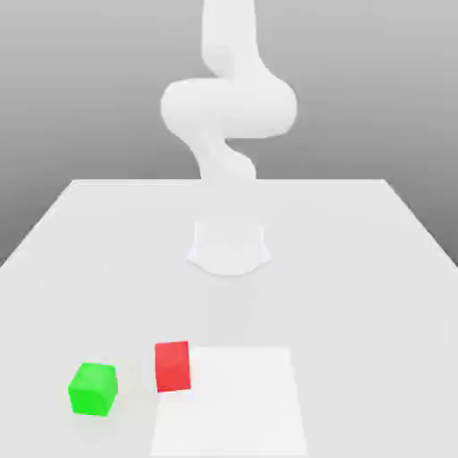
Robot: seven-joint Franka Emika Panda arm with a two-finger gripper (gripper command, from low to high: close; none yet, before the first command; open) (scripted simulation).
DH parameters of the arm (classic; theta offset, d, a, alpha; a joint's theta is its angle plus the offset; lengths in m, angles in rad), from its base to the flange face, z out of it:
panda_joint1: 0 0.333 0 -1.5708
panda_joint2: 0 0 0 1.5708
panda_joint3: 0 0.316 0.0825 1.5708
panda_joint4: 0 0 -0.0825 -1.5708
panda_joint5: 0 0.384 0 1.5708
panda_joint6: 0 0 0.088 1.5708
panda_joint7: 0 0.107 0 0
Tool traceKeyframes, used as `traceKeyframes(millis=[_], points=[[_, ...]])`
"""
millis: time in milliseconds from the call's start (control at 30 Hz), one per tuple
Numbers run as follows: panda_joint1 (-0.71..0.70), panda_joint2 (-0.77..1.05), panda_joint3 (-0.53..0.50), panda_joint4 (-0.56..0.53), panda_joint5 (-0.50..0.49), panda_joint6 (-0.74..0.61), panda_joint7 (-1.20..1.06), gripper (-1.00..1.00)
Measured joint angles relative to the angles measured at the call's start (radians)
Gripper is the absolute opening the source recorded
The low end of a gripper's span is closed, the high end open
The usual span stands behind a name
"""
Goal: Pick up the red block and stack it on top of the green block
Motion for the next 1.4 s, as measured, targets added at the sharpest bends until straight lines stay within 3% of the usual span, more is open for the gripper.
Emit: traceKeyframes(millis=[467,633,833,867,1100,1300,1400], points=[[-0.030,0.524,-0.126,-0.324,-0.039,0.323,-0.218,0.00],[-0.044,0.707,-0.155,-0.427,0.010,0.438,-0.331,0.00],[-0.092,0.926,-0.084,-0.411,0.126,0.617,-0.426,0.00],[-0.105,0.952,-0.069,-0.408,0.137,0.640,-0.435,-1.00],[-0.108,0.954,-0.065,-0.407,0.134,0.641,-0.432,-1.00],[-0.088,0.761,-0.113,-0.437,0.032,0.478,-0.358,-1.00],[-0.123,0.733,-0.137,-0.390,0.022,0.403,-0.276,-1.00]])
